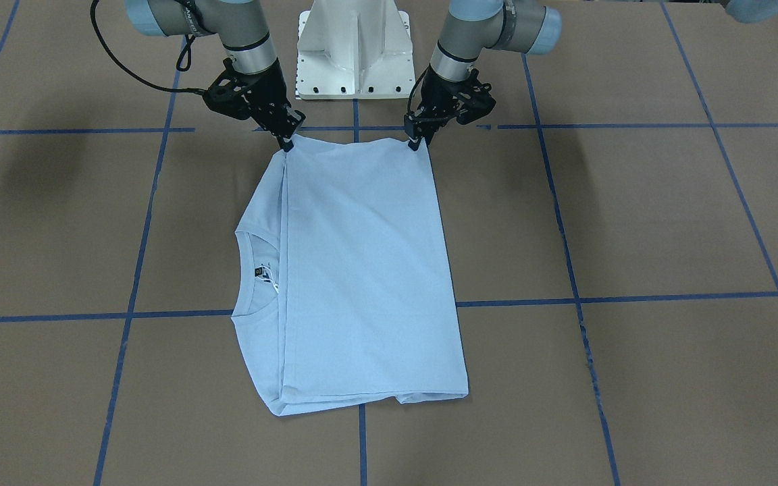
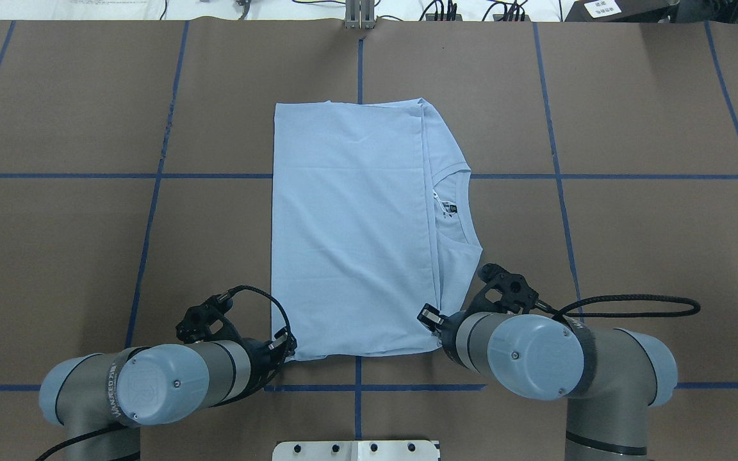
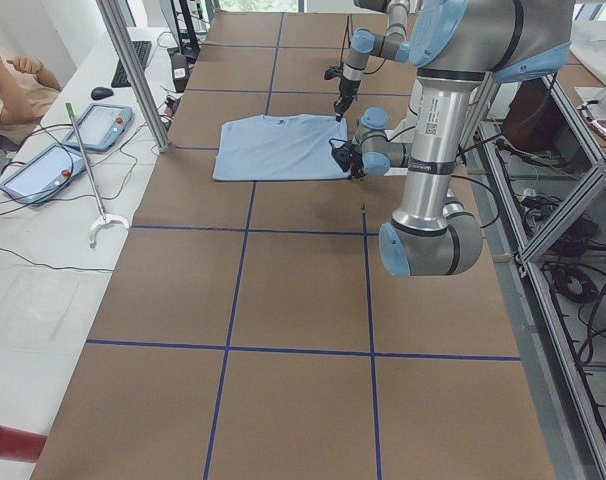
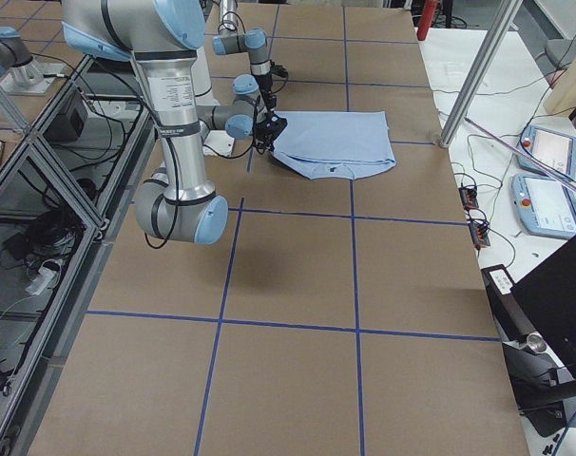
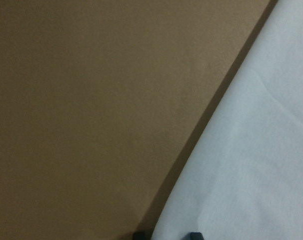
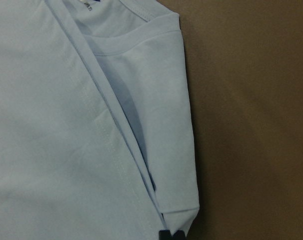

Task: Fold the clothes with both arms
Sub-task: 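Grasp the shirt's near corners with both grippers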

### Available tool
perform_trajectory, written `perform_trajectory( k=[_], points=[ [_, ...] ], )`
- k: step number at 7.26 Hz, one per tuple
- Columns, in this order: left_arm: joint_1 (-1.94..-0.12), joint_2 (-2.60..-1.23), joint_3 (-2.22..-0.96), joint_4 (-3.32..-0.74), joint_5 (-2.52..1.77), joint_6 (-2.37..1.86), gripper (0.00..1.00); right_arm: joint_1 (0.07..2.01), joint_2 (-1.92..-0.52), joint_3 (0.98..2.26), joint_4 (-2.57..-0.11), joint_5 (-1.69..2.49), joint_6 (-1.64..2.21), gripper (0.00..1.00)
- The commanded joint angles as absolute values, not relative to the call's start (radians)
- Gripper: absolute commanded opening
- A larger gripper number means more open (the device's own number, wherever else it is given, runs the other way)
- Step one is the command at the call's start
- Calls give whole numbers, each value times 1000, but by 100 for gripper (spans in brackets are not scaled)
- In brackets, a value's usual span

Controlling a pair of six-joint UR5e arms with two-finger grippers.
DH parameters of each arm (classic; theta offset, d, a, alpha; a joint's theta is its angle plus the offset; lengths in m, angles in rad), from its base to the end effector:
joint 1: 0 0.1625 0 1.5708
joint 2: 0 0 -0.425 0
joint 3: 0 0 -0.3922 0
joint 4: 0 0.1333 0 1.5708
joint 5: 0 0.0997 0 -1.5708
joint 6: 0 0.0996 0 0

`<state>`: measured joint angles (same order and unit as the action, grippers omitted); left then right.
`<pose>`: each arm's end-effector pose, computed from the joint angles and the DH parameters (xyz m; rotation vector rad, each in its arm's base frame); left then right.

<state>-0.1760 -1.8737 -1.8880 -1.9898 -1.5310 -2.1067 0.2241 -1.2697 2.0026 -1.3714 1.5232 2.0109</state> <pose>0.5493 -0.2371 0.3048 -0.1536 1.0503 -0.6661 -0.5122 -0.2583 0.2852 -0.0577 -0.9489 0.6367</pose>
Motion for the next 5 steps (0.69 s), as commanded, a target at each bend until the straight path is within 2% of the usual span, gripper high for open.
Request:
perform_trajectory(
  k=[1,2,3,5],
  points=[
    [-175,-1873,-1888,-1990,-1531,-2108,33,225,-1269,2003,-1371,1523,2011,0],
    [-173,-1871,-1890,-1990,-1531,-2109,9,225,-1269,2003,-1371,1523,2011,0],
    [-175,-1871,-1893,-1990,-1531,-2109,0,225,-1269,2003,-1371,1522,2011,0],
    [-176,-1873,-1916,-1970,-1529,-2109,0,225,-1272,2009,-1371,1525,2011,0]
  ],
)
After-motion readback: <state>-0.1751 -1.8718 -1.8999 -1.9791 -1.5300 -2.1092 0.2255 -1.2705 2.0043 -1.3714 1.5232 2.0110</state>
